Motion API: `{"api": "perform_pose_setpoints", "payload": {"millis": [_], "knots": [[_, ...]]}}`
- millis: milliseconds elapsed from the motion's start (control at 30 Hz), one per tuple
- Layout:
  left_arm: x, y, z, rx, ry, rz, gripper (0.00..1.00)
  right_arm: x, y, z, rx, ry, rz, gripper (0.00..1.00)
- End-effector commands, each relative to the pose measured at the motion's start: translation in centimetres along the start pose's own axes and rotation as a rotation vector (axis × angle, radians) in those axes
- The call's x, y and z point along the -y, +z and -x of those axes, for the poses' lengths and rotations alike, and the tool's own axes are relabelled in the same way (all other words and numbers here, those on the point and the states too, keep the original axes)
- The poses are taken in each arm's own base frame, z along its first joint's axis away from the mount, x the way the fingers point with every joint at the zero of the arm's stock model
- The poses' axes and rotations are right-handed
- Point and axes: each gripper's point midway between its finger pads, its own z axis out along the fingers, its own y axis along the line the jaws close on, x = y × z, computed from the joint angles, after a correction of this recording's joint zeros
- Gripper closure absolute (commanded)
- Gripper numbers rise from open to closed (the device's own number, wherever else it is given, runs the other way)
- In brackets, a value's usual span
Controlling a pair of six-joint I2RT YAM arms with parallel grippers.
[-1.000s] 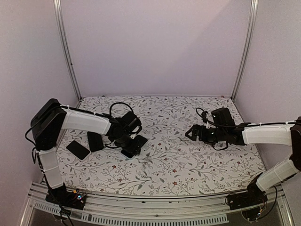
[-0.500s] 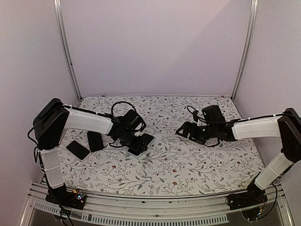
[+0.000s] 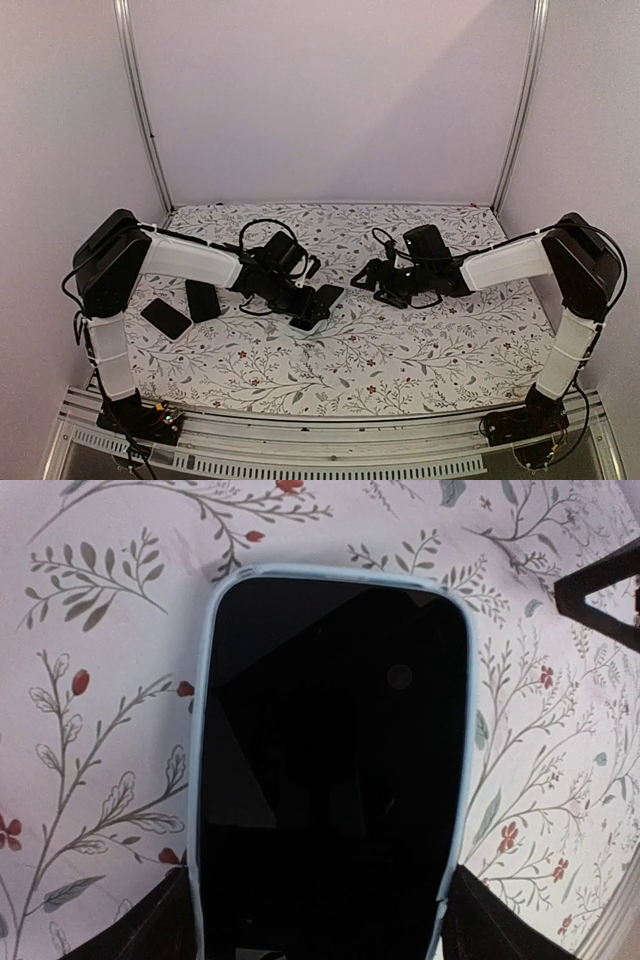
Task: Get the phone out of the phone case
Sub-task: Pass from the left arm to the right
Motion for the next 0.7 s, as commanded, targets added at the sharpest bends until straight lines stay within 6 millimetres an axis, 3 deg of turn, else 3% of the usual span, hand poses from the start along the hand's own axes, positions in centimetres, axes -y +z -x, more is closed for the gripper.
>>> {"api": "perform_pose_setpoints", "payload": {"millis": [0, 367, 667], "knots": [[2.8, 0.4, 0.6, 0.03, -0.001, -0.107, 0.47, -2.5, 1.6, 0.2, -0.021, 0.004, 0.099, 0.14], [4.5, 0.5, 1.6, 0.061, 0.006, -0.154, 0.47, -2.9, 4.6, -0.5, -0.079, 0.061, 0.121, 0.22], [4.8, -0.2, 1.8, 0.095, 0.011, -0.169, 0.47, -2.2, 5.8, -1.0, -0.106, 0.113, 0.127, 0.35]]}}
